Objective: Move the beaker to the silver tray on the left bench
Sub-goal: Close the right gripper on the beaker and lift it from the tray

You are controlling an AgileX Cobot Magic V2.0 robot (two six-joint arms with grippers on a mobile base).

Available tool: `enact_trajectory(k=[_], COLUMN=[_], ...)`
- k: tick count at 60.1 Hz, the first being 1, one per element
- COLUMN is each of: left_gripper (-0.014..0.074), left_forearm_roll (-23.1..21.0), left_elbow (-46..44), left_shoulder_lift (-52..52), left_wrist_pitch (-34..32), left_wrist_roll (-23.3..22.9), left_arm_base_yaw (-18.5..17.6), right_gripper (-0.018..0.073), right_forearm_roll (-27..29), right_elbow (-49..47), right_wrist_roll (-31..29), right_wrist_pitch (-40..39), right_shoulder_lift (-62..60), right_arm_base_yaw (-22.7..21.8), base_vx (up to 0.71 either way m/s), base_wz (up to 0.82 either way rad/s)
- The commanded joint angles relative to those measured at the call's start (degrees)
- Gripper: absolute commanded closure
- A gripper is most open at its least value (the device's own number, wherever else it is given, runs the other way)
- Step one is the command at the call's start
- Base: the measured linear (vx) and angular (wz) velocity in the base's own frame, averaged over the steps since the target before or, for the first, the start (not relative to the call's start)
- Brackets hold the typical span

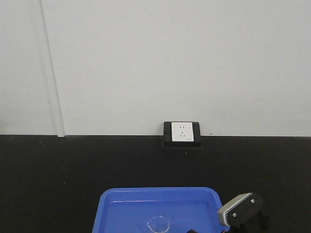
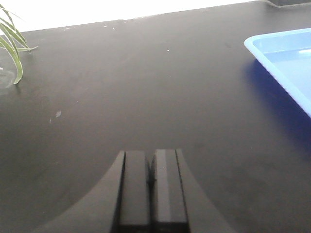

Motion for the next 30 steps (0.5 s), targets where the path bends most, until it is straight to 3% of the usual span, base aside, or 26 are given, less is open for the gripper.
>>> enact_trajectory(k=[1, 13, 30], left_gripper=[0.0595, 0.0595, 0.0595], left_forearm_roll=[-0.2, -0.2, -0.2], left_elbow=[1.1, 1.1, 1.1], left_shoulder_lift=[-0.4, -0.4, -0.4], left_wrist_pitch=[-4.3, -4.3, -4.3], left_wrist_roll=[-0.1, -0.1, -0.1], left_arm_base_yaw=[-0.3, -0.3, -0.3], right_gripper=[-0.0085, -0.0071, -0.0055], right_forearm_roll=[-0.2, -1.4, -8.2], right_elbow=[-1.6, -2.6, -11.4], right_wrist_roll=[0.0, 0.0, 6.6], right_wrist_pitch=[-10.3, -23.7, -24.7], right_shoulder_lift=[3.5, 13.6, 22.0], right_arm_base_yaw=[1.1, 1.1, 1.1], base_vx=[0.00, 0.00, 0.00], base_wz=[0.00, 0.00, 0.00])
